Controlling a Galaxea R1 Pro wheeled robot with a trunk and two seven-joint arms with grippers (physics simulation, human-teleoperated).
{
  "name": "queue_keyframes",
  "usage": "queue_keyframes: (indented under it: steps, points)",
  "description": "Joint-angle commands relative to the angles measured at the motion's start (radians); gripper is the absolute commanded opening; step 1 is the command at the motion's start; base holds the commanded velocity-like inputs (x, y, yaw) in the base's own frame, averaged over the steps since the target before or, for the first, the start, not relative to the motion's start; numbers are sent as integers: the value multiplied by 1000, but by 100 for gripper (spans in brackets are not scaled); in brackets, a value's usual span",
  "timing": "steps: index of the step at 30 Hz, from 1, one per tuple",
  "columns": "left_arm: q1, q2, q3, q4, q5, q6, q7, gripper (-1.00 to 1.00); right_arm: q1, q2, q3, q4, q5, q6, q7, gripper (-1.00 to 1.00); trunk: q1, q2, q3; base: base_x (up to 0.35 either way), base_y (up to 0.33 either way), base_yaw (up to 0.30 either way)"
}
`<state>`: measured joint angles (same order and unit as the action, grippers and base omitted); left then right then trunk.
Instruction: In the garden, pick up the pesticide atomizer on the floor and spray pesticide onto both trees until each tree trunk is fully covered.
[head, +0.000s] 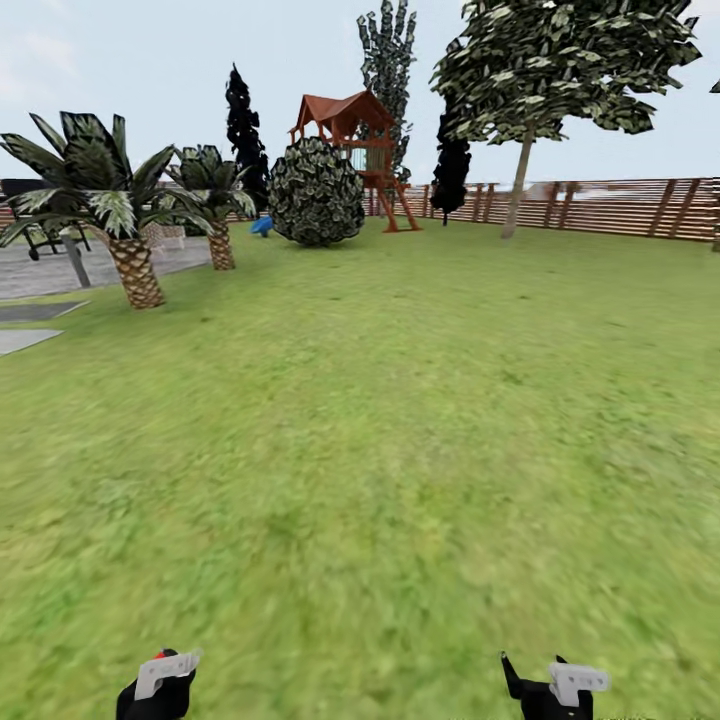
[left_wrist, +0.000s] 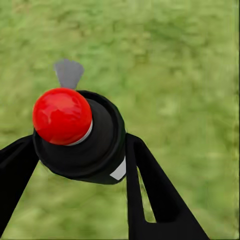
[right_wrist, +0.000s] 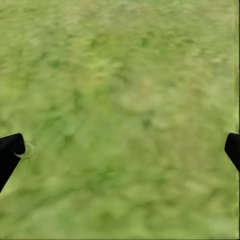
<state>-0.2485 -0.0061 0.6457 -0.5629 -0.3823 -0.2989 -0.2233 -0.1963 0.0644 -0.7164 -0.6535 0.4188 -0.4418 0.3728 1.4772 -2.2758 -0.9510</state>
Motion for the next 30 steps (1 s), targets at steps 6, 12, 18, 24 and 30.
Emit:
queue_keyframes:
  steps: [6,12,18,24,30]
  points:
    - [0,0,0,0,1,0,-1,-100,0,0,0,0,0,0,0,100,0,0,0,53,-35,-300]
    - [0,0,0,0,1,0,-1,-100,0,0,0,0,0,0,0,100,0,0,0,1,0,-300]
    - [0,0,0,0,1,1,-1,-100,0,0,0,0,0,0,0,100,0,0,0,176,0,-300]
    - [0,0,1,0,1,5,1,-100,0,1,0,0,0,0,0,100,0,0,0,333,0,-300]
    - [-1,0,0,0,0,4,1,-100,0,2,0,0,0,0,0,100,0,0,0,339,0,-300]
